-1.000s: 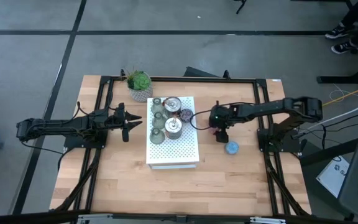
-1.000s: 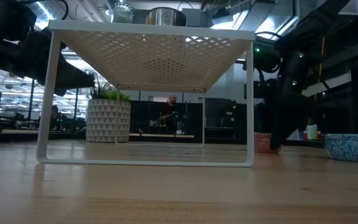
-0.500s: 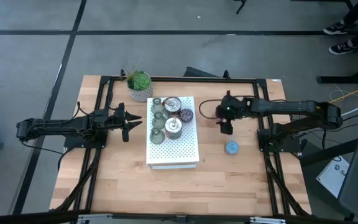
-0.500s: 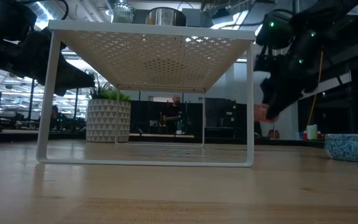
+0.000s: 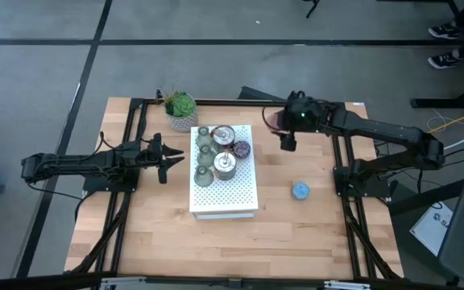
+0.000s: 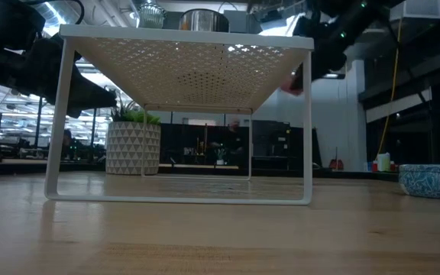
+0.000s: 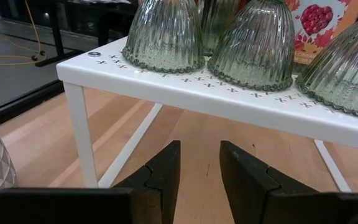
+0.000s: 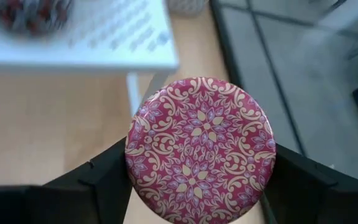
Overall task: Pick & Place candle stick holders
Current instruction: Align the red patterned scented candle with the black patterned scented candle on the shelf
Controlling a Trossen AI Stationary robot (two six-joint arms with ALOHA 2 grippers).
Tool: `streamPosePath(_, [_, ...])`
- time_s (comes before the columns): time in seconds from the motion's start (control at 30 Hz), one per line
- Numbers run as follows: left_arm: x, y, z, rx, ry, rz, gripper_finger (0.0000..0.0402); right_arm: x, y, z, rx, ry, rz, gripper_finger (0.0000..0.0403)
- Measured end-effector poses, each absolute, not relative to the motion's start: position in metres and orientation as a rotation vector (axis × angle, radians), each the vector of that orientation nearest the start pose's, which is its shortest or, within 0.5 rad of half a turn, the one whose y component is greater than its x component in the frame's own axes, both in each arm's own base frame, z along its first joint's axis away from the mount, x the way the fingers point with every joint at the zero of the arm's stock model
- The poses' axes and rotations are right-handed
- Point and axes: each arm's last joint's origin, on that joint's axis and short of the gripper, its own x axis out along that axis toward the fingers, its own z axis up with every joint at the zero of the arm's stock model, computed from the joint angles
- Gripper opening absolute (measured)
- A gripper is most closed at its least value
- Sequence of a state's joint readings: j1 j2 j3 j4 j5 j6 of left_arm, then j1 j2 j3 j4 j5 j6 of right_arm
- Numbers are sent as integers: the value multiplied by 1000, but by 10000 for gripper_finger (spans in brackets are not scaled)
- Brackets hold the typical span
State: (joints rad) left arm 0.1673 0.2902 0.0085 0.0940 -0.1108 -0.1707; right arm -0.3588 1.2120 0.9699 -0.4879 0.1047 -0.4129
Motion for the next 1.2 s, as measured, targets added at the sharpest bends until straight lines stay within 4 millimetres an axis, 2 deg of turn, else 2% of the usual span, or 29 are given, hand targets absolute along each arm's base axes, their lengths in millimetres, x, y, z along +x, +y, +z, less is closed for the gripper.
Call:
streamPosePath(0.17, [112,22,150,-174,165,293,107,247,-103,306,-337,750,-311,289])
streamPosePath(0.4, [112,22,150,-174,165,293,107,280,-121,312,-334,737,-240,289])
streamPosePath(0.57, [112,22,150,-174,164,293,107,304,-132,312,-309,728,-194,289])
streamPosePath(0.7, [112,22,151,-174,164,293,107,321,-138,297,-262,764,-156,289])
streamPosePath(0.87, [112,22,150,-174,164,293,107,334,-130,278,-230,811,-60,295])
streamPosePath(1.2, [112,22,150,-174,164,293,107,341,-100,276,-248,831,37,297])
